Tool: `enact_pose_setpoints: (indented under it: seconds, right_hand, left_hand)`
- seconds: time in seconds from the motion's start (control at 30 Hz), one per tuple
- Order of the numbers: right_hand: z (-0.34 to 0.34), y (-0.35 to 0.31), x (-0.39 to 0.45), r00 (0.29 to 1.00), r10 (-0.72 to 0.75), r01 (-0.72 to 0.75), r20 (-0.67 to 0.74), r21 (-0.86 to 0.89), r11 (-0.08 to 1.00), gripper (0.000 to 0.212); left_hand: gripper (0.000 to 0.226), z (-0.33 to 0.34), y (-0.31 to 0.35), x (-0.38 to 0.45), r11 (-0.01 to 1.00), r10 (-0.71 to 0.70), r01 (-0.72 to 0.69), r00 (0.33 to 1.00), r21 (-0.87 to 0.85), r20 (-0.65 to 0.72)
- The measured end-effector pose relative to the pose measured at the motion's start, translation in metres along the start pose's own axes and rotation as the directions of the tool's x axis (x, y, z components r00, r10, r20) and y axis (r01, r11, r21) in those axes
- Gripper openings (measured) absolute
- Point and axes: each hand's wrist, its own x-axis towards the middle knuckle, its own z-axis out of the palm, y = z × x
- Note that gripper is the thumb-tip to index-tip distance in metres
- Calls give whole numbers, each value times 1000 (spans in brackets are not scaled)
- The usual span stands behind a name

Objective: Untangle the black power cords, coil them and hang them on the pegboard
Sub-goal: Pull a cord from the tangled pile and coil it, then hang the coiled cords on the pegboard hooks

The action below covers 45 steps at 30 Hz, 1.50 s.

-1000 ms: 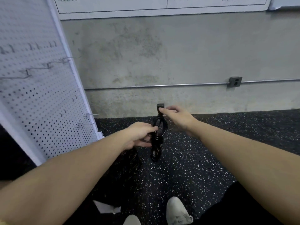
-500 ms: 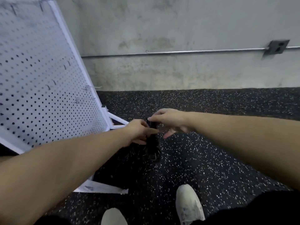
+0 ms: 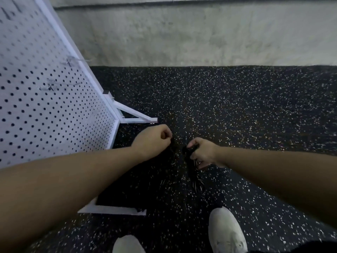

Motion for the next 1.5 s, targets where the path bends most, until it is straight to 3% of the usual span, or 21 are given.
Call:
enact_pose_setpoints:
  seconds: [0.1,0.17,0.37,0.53,0.7,0.87,1.03,1.2,1.3,1.4,1.5]
  right_hand:
    - [3,-16,-2,996,-15,25,88,-114,993,33]
    - [3,-28,-7,996,-45,58,83,-165,985,32]
    - [4,-48,-9,996,-91,90,26,30,996,33]
    - [8,-56,3,996,-80,77,46,68,995,53]
    - [14,-66,18,997,-74,73,35,36,997,41]
    - [5,-84,17,973,-218,219,-80,7,976,34]
    - [-21,-139,-12,877,-419,447,-234,81,891,35]
    - [-36,-196,-55,761,-593,649,-264,354,674,35]
    - [-46,-229,-93,651,-712,756,-262,298,582,51]
    - [-60,-259,-134,590,-769,806,-245,226,547,48]
    - [-75,-281,-176,535,-806,842,-253,82,533,59]
  left_hand:
    - [16,-20,-20,-1,997,14,-10,999,75,-48]
    - [29,-28,-29,0,996,-61,63,997,57,-37]
    - [77,-27,-51,-4,964,-265,265,953,15,150]
    - [64,-20,-51,2,959,-254,276,940,-68,225]
    - [61,-25,-54,15,937,-282,322,925,-132,254]
    - [55,-48,-58,16,931,-262,316,927,-184,267]
    - [46,-99,-32,8,880,-234,250,968,-404,89]
    - [42,-163,13,-9,776,-215,154,976,-612,-27]
    - [31,-203,45,-32,746,-159,75,985,-662,-67]
    - [30,-238,74,-57,735,-136,32,985,-678,-102]
    - [33,-266,98,-79,740,-132,-23,975,-673,-178]
